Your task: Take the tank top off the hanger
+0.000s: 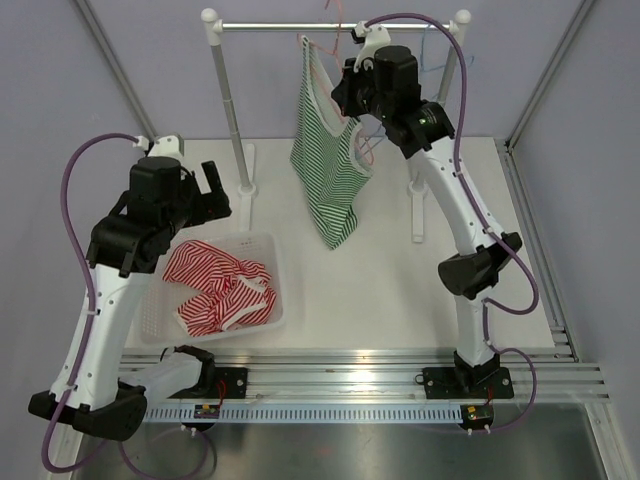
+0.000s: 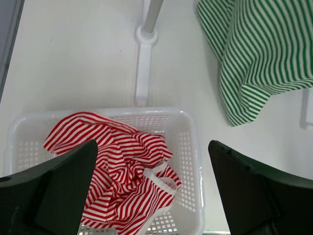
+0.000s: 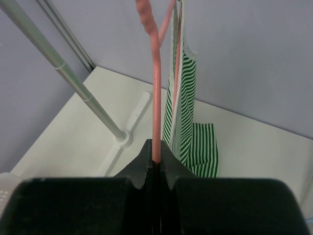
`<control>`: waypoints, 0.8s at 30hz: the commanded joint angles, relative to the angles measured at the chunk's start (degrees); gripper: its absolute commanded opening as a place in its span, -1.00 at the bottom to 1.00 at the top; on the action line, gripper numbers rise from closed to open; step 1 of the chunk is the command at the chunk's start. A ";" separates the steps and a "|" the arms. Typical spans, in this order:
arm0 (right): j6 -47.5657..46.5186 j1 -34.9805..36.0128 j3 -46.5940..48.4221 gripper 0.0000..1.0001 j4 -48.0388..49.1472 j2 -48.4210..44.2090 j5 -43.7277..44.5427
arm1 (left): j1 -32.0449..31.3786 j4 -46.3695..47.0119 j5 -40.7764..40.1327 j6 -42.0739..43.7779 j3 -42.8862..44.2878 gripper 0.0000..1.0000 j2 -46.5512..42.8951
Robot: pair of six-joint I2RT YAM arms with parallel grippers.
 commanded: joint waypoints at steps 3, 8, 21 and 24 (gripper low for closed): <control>2.35 0.44 0.30 -1.00 4.63 -8.86 -3.11 | -2.03 11.85 8.15 5.51 8.88 0.98 2.44; 5.24 0.44 -9.70 -1.00 1.11 -16.50 -7.58 | -3.53 19.41 12.45 8.07 14.78 0.98 7.18; 9.82 0.44 -33.09 -1.00 -4.59 -39.80 -19.20 | -11.68 35.25 29.07 9.56 20.94 0.98 23.26; 9.04 0.44 -35.64 -1.00 -4.78 -42.88 -21.83 | -13.72 35.43 26.54 10.09 22.35 0.88 26.34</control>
